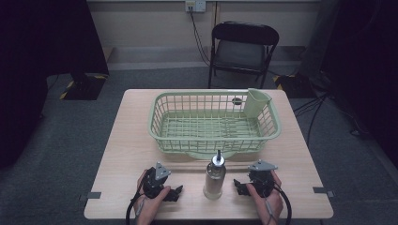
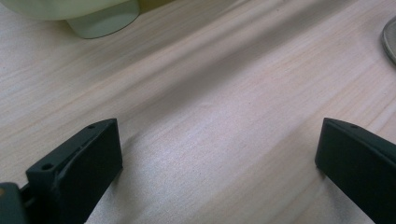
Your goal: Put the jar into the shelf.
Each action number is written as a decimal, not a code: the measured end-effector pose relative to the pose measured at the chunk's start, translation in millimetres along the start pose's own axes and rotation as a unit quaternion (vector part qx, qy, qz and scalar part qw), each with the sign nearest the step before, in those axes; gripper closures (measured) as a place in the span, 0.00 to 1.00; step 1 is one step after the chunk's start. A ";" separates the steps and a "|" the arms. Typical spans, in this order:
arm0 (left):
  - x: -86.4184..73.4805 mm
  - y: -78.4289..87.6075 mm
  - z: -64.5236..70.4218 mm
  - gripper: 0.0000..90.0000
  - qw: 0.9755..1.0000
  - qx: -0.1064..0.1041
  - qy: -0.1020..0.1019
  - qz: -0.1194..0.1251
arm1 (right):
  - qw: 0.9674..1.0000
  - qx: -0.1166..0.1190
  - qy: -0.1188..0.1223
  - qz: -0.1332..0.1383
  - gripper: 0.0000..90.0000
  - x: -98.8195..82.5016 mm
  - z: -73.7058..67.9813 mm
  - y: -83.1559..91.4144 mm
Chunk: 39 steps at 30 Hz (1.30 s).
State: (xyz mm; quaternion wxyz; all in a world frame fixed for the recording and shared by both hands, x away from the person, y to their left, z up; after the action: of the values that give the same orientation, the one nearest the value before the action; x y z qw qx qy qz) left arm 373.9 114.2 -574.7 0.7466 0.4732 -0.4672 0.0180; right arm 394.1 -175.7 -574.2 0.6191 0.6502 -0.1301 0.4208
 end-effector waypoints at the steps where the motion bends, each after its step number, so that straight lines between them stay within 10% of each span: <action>1: 0.0 0.0 0.0 0.00 1.000 0.000 0.000 0.000 | 1.000 0.000 0.000 0.000 0.00 0.0 0.0 0.0; 20: 0.1 0.0 0.0 0.00 1.000 0.001 0.001 0.000 | 1.000 0.004 0.006 -0.003 0.03 1.2 -2.6 3.9; 39: 0.5 -0.6 0.4 0.00 1.000 0.011 0.013 0.004 | 0.998 0.031 -0.003 0.060 0.06 16.8 -22.0 46.1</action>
State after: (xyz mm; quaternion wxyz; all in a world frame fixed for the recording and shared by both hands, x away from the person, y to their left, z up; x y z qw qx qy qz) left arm 374.2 113.3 -574.7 0.7471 0.4795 -0.4592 0.0317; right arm 364.0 -158.8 -532.9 0.5720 0.6610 -0.1577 0.4593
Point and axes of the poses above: each handheld gripper's, and its own axes: y roughly backward along the jaws, x roughly out of its top, z roughly to its right, the point moved 9 cm from there along -y, roughly forward along the jaws, and after that the axes turned 9 degrees about -x, right-handed, at the moved point
